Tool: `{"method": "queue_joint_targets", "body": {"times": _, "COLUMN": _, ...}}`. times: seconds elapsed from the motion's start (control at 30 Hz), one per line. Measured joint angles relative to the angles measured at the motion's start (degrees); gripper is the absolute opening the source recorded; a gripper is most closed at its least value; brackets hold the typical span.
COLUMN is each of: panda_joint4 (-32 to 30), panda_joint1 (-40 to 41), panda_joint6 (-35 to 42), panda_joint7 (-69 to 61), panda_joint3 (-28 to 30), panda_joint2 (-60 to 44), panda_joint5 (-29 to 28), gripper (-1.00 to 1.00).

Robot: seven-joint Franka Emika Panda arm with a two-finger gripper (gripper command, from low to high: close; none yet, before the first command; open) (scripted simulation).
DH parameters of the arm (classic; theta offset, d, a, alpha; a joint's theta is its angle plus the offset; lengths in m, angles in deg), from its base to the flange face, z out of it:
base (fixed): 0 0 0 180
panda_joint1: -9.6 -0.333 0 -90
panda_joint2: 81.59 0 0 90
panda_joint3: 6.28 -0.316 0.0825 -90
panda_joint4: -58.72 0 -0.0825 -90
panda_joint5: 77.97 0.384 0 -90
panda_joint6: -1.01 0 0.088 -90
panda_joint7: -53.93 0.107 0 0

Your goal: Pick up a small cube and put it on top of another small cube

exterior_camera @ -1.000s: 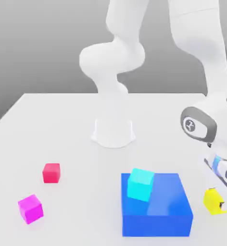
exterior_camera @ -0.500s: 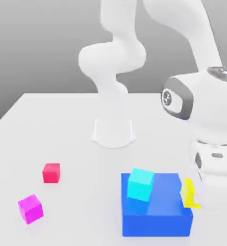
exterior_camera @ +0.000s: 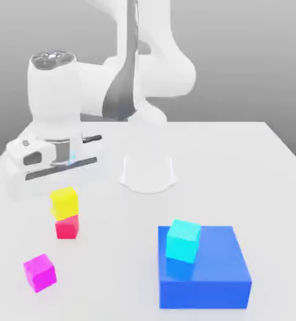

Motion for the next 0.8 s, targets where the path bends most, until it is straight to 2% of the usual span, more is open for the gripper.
{"method": "queue_joint_targets", "body": {"times": 0.07, "panda_joint4": -3.64, "panda_joint1": 3.17, "panda_joint6": -1.76, "panda_joint7": 0.52, "panda_joint3": 1.83, "panda_joint2": 2.36, "panda_joint5": -0.71, "gripper": -1.00}}
{"method": "queue_joint_targets", "body": {"times": 0.13, "panda_joint4": -5.02, "panda_joint1": 2.63, "panda_joint6": -2.82, "panda_joint7": -0.66, "panda_joint3": 3.11, "panda_joint2": 2.74, "panda_joint5": 0.93, "gripper": -1.00}}
{"method": "queue_joint_targets", "body": {"times": 0.57, "panda_joint4": -4.45, "panda_joint1": -9.21, "panda_joint6": -10.47, "panda_joint7": -12.58, "panda_joint3": 10.00, "panda_joint2": -6.42, "panda_joint5": 18.42, "gripper": -1.00}}
{"method": "queue_joint_targets", "body": {"times": 0.8, "panda_joint4": -4.67, "panda_joint1": -12.91, "panda_joint6": -17.34, "panda_joint7": -19.60, "panda_joint3": 10.86, "panda_joint2": -13.41, "panda_joint5": 28.67, "gripper": -1.00}}
